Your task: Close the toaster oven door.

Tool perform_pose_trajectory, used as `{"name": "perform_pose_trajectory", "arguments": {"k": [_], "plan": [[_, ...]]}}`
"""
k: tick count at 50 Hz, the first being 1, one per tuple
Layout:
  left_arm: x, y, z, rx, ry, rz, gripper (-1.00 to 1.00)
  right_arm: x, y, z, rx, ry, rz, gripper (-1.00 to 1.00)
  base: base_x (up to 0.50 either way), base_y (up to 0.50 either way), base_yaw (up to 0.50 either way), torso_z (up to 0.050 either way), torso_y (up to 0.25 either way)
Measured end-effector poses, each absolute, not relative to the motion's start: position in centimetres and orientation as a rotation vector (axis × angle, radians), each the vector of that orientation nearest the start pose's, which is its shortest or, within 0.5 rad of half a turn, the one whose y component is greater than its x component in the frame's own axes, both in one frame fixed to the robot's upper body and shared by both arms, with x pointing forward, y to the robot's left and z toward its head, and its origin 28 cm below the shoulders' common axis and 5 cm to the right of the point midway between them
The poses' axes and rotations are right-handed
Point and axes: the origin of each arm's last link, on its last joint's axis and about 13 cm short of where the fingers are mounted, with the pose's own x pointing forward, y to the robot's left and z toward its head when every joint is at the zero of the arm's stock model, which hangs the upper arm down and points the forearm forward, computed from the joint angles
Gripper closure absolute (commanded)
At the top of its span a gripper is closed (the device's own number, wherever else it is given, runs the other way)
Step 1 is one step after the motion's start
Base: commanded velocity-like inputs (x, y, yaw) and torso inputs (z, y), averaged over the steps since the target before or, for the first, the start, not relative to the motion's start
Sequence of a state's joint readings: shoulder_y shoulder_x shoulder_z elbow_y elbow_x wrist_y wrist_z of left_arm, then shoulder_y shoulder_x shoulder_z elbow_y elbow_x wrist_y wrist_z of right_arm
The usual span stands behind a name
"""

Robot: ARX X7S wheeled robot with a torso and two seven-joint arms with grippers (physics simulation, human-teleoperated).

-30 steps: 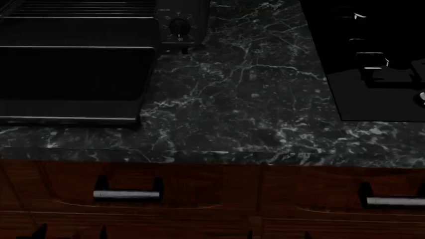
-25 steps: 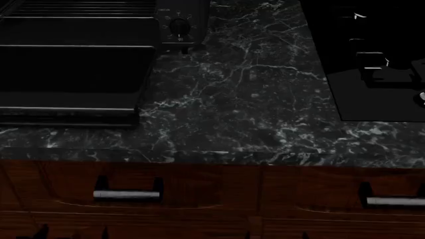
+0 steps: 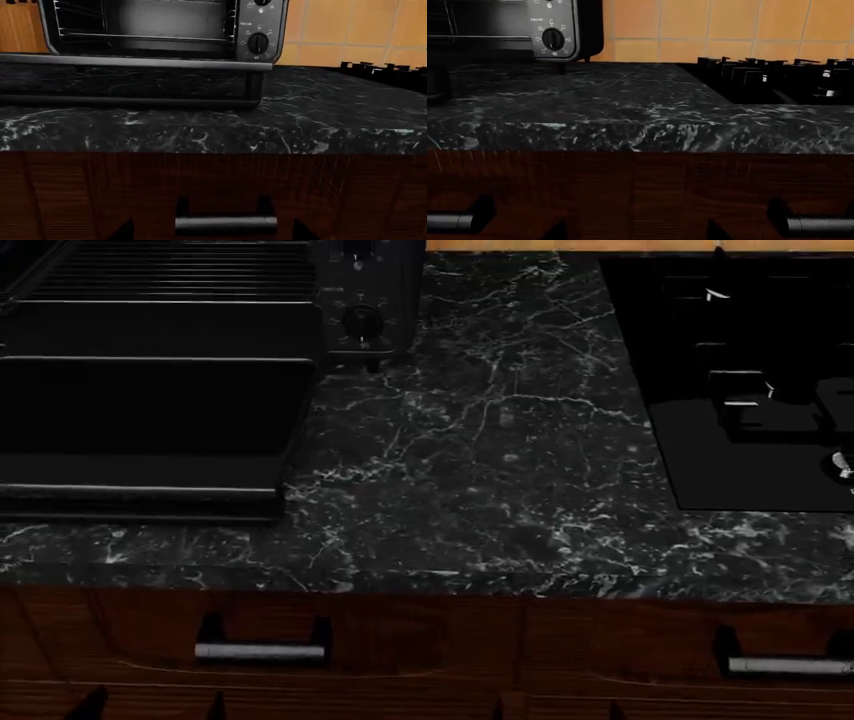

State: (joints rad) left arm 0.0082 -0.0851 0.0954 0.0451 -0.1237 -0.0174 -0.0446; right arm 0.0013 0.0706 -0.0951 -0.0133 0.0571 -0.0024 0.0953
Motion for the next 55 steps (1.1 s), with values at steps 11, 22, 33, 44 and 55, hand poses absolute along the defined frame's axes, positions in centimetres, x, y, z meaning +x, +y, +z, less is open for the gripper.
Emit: {"name": "perform_pose_trajectory", "arguments": {"k": [11, 22, 33, 44, 55], "plan": [[20.9, 20.6, 2.2, -0.049, -0.017, -0.062, -1.0, 21.1, -9.3, 1.9, -0.012, -0.02, 0.003, -1.0, 0.0, 0.0, 0.0, 0.05, 0.0], [21.4, 21.3, 3.9, -0.065, -0.021, -0.053, -1.0, 21.9, -9.8, 4.0, -0.024, -0.08, -0.019, -1.0, 0.0, 0.0, 0.0, 0.021, 0.0], [23.6, 23.6, 8.9, -0.096, -0.054, -0.02, -1.0, 23.8, -13.5, 13.7, -0.073, -0.331, -0.126, -1.0, 0.0, 0.0, 0.0, 0.0, 0.0], [25.6, 26.7, 13.8, -0.045, -0.083, -0.018, -1.0, 23.1, -16.8, 24.8, -0.142, -0.548, -0.212, -1.0, 0.0, 0.0, 0.0, 0.0, 0.0], [26.9, 28.1, 17.5, 0.03, -0.091, -0.036, -1.0, 21.5, -17.8, 30.5, -0.216, -0.645, -0.242, -1.0, 0.0, 0.05, 0.0, 0.0, 0.0]]}}
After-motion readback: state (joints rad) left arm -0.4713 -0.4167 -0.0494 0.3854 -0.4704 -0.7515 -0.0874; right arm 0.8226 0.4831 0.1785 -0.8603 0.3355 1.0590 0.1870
